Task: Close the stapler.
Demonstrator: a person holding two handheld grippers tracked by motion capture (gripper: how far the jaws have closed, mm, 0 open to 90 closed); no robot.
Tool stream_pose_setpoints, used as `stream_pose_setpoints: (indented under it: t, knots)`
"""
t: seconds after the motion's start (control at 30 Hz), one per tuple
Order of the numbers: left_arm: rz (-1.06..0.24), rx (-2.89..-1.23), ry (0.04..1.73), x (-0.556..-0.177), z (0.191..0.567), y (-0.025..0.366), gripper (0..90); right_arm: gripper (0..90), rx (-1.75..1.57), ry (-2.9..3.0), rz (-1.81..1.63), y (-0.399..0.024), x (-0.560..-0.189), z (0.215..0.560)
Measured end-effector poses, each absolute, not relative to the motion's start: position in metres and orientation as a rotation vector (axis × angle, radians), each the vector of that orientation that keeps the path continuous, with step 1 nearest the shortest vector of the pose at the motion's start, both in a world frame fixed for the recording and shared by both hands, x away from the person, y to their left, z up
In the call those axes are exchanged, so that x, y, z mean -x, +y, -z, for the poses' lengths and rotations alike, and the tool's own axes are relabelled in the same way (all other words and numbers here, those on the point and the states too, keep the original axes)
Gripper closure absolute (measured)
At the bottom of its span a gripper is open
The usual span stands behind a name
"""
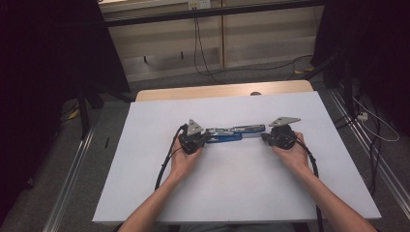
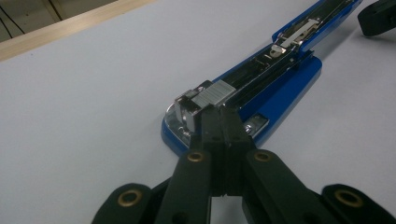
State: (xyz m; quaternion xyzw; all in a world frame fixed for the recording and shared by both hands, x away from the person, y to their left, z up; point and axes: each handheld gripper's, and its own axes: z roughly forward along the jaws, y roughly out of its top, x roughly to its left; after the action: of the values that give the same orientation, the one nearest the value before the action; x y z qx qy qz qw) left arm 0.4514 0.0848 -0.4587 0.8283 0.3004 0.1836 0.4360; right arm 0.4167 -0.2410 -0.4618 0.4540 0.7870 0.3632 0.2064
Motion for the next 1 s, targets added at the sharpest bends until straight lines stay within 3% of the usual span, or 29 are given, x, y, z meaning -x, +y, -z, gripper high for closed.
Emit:
stream_pose_setpoints:
  t: [1.0]
  knots:
    - [-0.467, -2.062, 0.734, -0.4511, 0.4594, 0.0841, 90.0, 90.0, -1.269, 2.155, -1.007, -0.2414, -0.4214, 0.4635]
